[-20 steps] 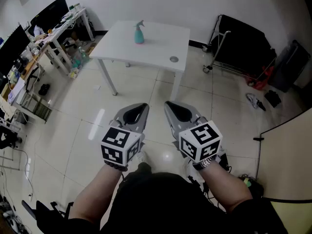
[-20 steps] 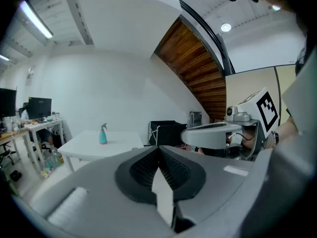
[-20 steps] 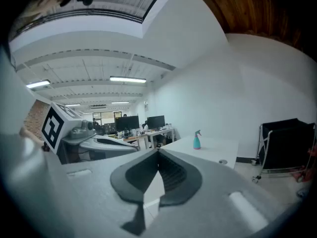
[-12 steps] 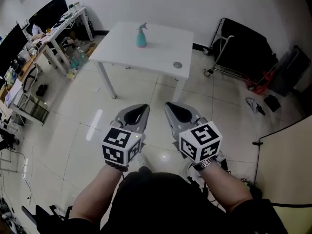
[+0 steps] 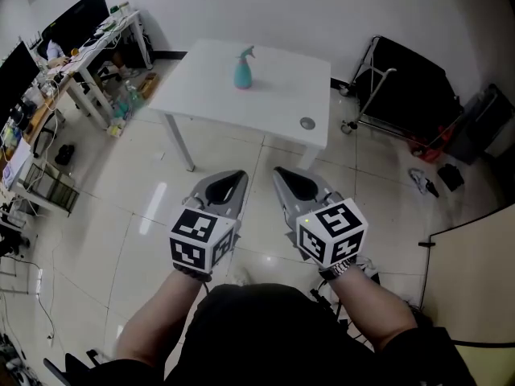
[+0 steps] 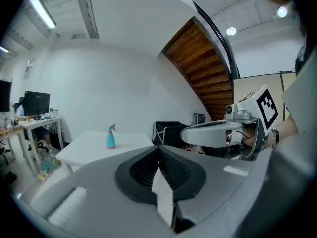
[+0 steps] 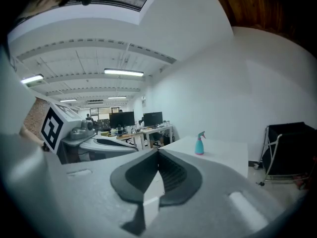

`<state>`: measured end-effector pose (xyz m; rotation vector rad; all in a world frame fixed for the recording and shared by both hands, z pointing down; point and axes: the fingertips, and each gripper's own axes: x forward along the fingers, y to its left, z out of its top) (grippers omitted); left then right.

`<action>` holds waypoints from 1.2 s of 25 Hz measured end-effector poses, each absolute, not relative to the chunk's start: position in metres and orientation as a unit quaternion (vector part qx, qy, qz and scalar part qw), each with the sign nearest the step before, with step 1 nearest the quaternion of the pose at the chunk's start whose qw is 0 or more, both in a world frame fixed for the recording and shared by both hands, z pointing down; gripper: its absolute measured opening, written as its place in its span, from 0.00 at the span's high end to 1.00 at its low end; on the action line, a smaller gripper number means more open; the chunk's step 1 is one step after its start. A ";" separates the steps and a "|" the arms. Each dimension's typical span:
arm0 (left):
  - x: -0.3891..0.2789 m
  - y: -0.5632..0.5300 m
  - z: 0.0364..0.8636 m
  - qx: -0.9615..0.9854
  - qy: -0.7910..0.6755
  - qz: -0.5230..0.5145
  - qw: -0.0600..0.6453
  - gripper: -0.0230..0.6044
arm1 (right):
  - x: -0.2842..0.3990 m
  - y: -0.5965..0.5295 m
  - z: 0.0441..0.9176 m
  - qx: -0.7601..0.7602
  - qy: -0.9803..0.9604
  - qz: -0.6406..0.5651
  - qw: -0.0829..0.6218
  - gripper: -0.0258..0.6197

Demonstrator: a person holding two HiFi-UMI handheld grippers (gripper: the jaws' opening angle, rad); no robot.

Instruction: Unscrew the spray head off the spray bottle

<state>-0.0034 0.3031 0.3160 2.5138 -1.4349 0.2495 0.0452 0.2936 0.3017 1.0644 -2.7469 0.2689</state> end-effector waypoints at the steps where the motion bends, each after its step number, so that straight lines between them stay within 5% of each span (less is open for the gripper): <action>1: -0.009 0.297 0.315 0.859 -0.490 0.085 0.118 0.94 | 0.040 0.287 0.301 0.359 -0.924 0.091 0.092 0.97; 30: -0.042 0.205 0.332 0.841 -0.517 0.093 0.129 0.94 | 0.008 0.191 0.315 0.335 -0.931 0.102 0.099 0.97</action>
